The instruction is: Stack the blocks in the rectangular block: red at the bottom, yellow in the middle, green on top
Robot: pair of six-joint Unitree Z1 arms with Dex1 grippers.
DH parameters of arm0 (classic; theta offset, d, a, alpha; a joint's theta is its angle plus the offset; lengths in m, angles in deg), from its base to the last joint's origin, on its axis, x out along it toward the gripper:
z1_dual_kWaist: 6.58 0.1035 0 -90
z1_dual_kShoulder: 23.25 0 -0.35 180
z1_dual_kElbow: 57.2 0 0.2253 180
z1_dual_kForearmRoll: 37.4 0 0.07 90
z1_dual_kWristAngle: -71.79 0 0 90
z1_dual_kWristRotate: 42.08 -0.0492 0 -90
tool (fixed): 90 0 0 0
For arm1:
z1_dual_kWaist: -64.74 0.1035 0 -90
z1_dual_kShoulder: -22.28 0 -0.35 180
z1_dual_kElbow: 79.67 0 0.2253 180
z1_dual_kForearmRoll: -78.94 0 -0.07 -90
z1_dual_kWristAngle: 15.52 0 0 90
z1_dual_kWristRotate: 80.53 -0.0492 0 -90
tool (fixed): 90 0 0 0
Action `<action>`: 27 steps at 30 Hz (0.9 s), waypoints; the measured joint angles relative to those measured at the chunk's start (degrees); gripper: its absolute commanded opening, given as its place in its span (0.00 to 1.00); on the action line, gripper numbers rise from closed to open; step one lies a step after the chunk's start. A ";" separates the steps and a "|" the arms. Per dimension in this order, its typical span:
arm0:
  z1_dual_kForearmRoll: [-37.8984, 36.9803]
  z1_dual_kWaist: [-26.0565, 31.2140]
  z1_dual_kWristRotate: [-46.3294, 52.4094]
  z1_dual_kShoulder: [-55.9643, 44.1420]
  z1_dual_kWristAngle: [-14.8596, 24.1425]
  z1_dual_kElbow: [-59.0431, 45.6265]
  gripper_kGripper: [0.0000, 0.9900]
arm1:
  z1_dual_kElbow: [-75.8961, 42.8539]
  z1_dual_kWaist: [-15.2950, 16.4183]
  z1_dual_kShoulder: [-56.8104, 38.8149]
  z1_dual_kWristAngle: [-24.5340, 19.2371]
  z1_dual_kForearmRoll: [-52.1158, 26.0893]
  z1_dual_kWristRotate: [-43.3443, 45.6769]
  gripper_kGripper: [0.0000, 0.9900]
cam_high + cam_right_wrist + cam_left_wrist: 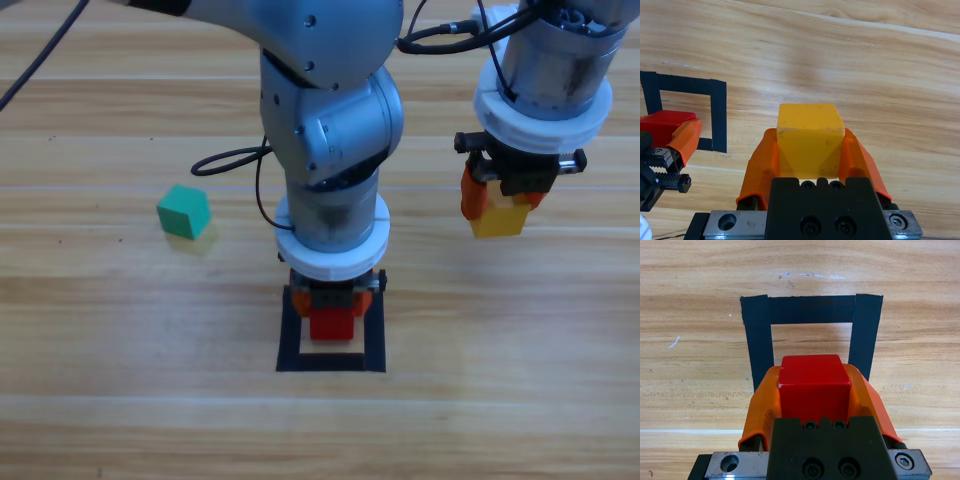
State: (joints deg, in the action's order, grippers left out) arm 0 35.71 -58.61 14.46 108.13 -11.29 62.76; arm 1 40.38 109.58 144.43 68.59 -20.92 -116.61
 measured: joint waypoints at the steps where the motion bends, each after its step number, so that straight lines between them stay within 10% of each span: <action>1: -0.01 -0.02 0.00 0.00 0.07 0.00 0.08 | 0.00 0.00 0.00 0.00 0.00 0.00 0.00; 27: -2.23 -0.92 0.00 0.00 0.27 -2.01 0.08 | 0.00 0.00 0.00 0.00 -0.01 0.08 0.00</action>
State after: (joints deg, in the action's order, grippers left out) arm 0 33.48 -59.53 14.47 108.13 -11.02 60.75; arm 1 40.38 109.58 144.43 68.59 -20.93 -116.53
